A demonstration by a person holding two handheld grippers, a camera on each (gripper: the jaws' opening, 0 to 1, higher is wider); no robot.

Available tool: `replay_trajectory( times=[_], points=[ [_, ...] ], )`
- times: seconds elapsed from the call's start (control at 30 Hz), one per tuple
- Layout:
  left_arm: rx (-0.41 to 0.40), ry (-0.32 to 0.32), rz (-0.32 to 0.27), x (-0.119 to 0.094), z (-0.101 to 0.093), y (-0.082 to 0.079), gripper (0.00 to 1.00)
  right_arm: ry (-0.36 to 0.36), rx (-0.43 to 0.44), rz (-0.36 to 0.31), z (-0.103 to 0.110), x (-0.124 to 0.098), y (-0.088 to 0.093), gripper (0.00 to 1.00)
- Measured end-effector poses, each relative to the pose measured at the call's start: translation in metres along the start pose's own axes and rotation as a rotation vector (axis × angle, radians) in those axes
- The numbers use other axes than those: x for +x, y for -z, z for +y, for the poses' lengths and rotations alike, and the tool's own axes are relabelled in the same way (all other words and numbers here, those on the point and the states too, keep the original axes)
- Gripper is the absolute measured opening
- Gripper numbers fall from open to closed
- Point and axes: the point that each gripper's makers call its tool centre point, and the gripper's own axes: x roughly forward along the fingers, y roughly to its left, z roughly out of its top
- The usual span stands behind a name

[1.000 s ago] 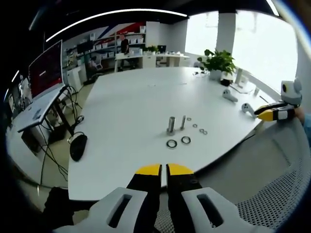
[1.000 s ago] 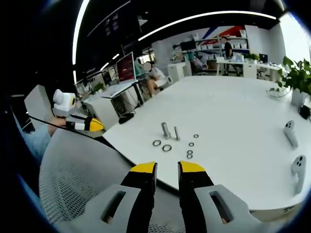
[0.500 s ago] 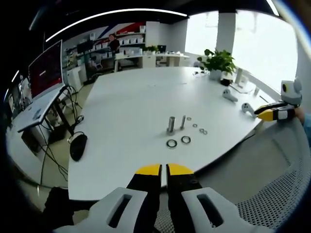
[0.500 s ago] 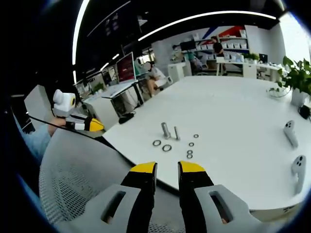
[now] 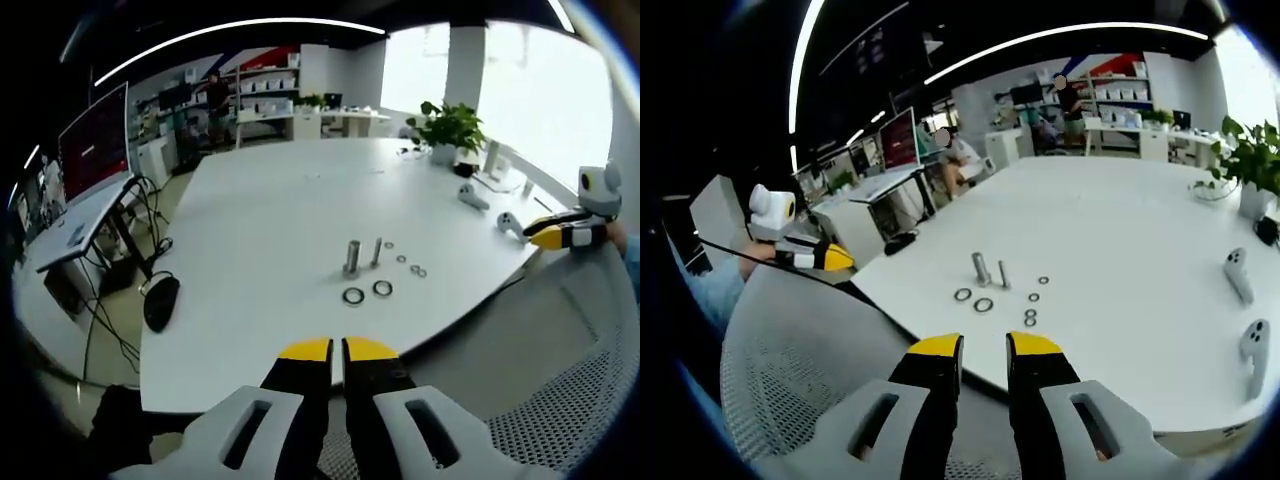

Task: Place the washer onto the threaded stud by aligning its center hole with the stud, sliding it down to the base, and recovering from edge contact or off-axis alignment until the washer reaches the visible bottom stop.

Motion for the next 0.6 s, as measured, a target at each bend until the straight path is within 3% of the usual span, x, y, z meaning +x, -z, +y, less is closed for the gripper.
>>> replay_trajectory(
  times=[0.6],
  points=[
    [0.001, 0.002, 0.001, 0.0001, -0.0003, -0.0001, 0.01, -0.001, -0.001, 0.006, 0.0000, 0.0004, 0.0004, 0.20]
  ],
)
